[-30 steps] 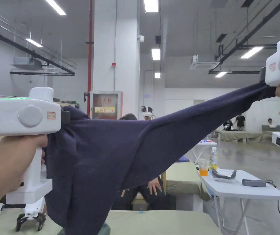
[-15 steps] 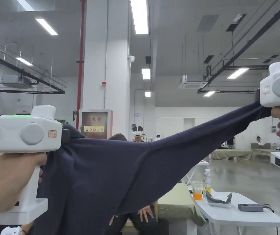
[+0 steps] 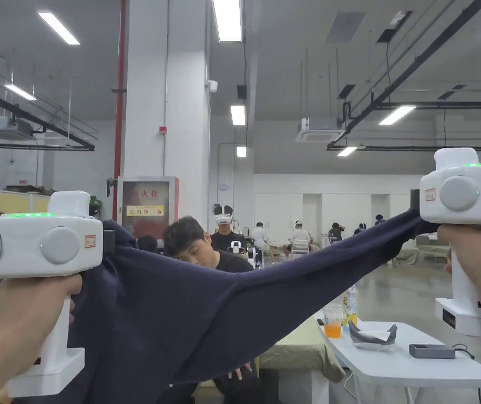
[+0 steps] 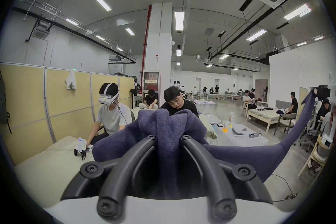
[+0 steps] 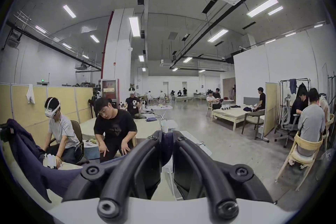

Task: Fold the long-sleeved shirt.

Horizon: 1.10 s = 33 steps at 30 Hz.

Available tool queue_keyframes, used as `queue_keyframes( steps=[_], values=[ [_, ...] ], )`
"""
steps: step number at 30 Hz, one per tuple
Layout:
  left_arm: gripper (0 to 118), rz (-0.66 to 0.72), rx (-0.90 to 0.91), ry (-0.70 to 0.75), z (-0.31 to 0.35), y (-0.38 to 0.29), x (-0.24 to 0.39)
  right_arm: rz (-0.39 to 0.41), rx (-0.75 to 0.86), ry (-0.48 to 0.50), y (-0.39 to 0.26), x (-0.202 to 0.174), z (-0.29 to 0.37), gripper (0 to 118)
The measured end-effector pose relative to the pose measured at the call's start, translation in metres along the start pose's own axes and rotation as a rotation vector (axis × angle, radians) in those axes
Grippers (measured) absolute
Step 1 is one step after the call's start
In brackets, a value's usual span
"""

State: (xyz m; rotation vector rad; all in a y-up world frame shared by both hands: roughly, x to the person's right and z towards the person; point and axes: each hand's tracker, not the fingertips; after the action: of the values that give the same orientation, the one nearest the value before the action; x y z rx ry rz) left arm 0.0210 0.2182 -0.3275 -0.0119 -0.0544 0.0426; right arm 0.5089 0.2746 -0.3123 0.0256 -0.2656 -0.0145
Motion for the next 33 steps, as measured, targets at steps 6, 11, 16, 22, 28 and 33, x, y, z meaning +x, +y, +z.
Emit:
queue_keyframes(
  steps=[6, 11, 16, 22, 28, 33],
  values=[
    [17, -0.001, -0.063, 0.04, -0.048, -0.063, -0.007, 0.011, -0.086, 0.033, -0.074, -0.018, -0.055, 24],
    [18, 0.002, -0.212, 0.047, -0.065, -0.154, -0.023, 0.038, -0.234, 0.061, -0.173, -0.027, -0.087, 24],
    [17, 0.002, -0.434, 0.032, -0.054, -0.277, -0.035, 0.099, -0.457, 0.101, -0.309, -0.032, -0.091, 24],
    [18, 0.079, -0.589, 0.024, 0.01, -0.387, -0.045, 0.16, -0.707, 0.129, -0.451, -0.018, -0.035, 24],
    [17, 0.064, -0.652, -0.006, 0.103, -0.433, -0.059, 0.087, -0.833, 0.153, -0.51, 0.035, 0.056, 24],
    [17, 0.088, -0.658, -0.031, 0.173, -0.437, -0.06, 0.086, -0.862, 0.156, -0.512, 0.063, 0.126, 24]
  ],
)
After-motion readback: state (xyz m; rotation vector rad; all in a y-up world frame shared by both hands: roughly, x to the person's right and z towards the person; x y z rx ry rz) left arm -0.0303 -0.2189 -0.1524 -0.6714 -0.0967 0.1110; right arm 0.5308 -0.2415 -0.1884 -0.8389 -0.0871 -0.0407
